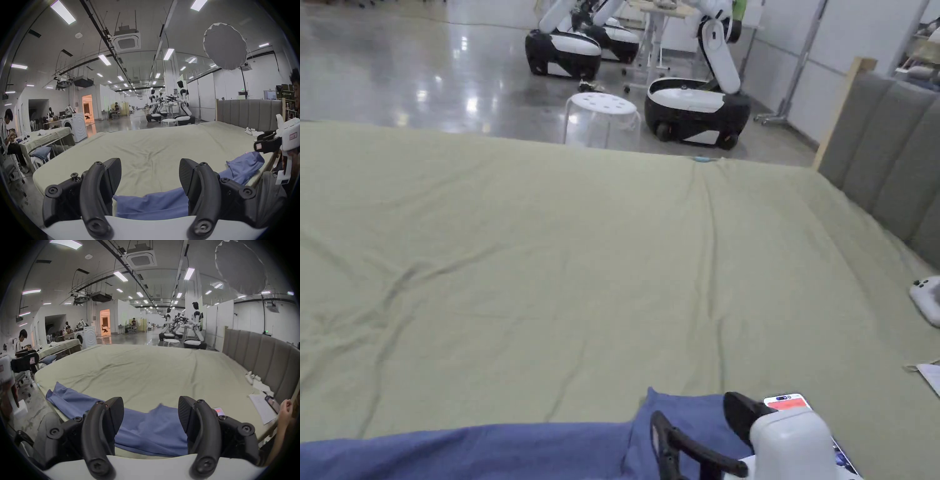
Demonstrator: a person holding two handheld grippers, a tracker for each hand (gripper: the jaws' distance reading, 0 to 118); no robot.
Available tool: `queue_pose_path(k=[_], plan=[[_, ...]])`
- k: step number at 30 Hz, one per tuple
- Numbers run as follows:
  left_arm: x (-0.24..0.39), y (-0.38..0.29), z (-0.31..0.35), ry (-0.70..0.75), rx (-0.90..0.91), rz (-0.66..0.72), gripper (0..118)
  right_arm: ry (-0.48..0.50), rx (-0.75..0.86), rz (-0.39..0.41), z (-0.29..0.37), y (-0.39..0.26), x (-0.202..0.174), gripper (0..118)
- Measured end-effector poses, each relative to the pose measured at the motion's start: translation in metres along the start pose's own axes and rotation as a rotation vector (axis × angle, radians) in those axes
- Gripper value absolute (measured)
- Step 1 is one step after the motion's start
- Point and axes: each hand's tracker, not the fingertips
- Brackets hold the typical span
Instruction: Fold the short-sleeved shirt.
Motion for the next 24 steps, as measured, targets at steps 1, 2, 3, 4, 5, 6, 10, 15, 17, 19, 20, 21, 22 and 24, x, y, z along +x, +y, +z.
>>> queue_pose_path(k=[1, 2, 3, 4, 5, 6, 10, 15, 17, 19, 20, 21, 22, 24], plan=[[0.005, -0.002, -0.001, -0.021, -0.02, 0.005, 69, 0.041, -0.012, -0.011, -0.006, -0.004, -0.004, 60], [0.006, -0.002, -0.002, -0.034, -0.029, 0.011, 69, 0.046, -0.012, -0.018, -0.009, -0.006, -0.008, 56], [0.008, -0.003, 0.0, -0.043, -0.033, 0.016, 67, 0.049, -0.013, -0.03, -0.012, -0.008, -0.013, 56], [0.011, -0.003, 0.001, -0.051, -0.043, 0.012, 55, 0.057, -0.019, -0.04, -0.015, -0.009, -0.016, 38], [0.013, -0.003, 0.002, -0.049, -0.051, 0.006, 39, 0.065, -0.024, -0.047, -0.017, -0.01, -0.019, 21], [0.014, -0.004, 0.001, -0.041, -0.064, -0.007, 20, 0.066, -0.027, -0.05, -0.02, -0.012, -0.021, 10], [0.009, -0.004, -0.001, 0.004, -0.119, -0.014, 3, 0.014, -0.009, -0.002, -0.022, -0.013, -0.026, 0], [-0.002, 0.002, -0.001, -0.009, -0.109, 0.06, 3, -0.009, -0.006, -0.015, -0.016, -0.008, -0.015, 0], [-0.012, 0.005, -0.002, -0.02, -0.11, 0.118, 3, -0.014, 0.001, -0.022, -0.012, -0.007, -0.012, 0], [-0.026, 0.006, -0.005, -0.065, -0.141, 0.192, 3, -0.021, 0.004, -0.027, -0.008, -0.007, -0.006, 0], [-0.036, 0.006, -0.007, -0.082, -0.159, 0.237, 3, -0.022, 0.006, -0.027, -0.007, -0.008, -0.003, 0], [-0.053, 0.006, -0.012, -0.127, -0.213, 0.306, 3, -0.023, 0.006, -0.029, -0.005, -0.007, -0.003, 0], [-0.07, 0.0, -0.017, -0.101, -0.221, 0.377, 4, -0.026, 0.005, -0.033, -0.003, -0.008, 0.0, 0], [-0.108, -0.01, -0.023, -0.132, -0.243, 0.524, 24, -0.018, 0.002, -0.046, 0.001, -0.011, 0.005, 0]])
